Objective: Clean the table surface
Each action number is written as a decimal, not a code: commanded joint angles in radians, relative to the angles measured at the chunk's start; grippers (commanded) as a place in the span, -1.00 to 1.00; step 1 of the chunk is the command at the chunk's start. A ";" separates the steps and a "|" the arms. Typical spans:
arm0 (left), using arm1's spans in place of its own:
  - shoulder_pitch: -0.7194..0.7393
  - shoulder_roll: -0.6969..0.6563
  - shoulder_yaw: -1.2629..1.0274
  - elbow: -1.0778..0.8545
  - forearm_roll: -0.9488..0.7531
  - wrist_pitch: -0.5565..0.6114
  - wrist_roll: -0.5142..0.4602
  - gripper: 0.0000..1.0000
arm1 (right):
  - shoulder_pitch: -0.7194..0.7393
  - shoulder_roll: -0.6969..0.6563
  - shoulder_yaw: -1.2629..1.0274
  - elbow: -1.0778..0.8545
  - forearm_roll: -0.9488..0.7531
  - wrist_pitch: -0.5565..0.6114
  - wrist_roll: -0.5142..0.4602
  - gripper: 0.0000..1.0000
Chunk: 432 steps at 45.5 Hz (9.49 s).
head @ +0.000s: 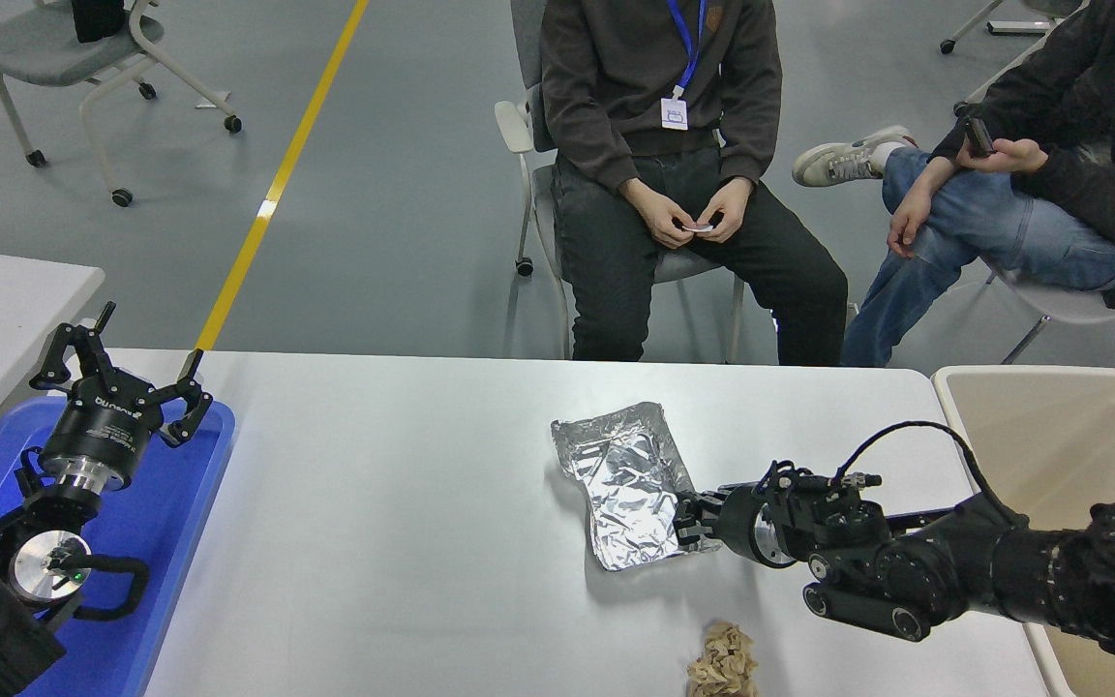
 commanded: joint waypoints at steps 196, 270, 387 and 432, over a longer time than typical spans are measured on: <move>0.001 0.000 0.001 0.000 0.000 0.000 0.000 1.00 | -0.093 -0.901 0.250 0.029 0.339 0.254 0.207 -1.00; 0.001 0.000 0.001 0.000 0.000 0.000 0.000 1.00 | -0.401 -0.393 -0.008 -0.770 0.051 -0.035 0.409 -1.00; 0.001 0.000 0.001 0.000 0.000 0.000 0.000 1.00 | -0.380 -0.551 0.960 -0.396 0.547 -0.053 0.397 1.00; 0.001 0.002 0.001 0.000 0.000 0.000 0.000 1.00 | -0.504 -0.603 1.368 0.024 1.215 0.367 0.279 1.00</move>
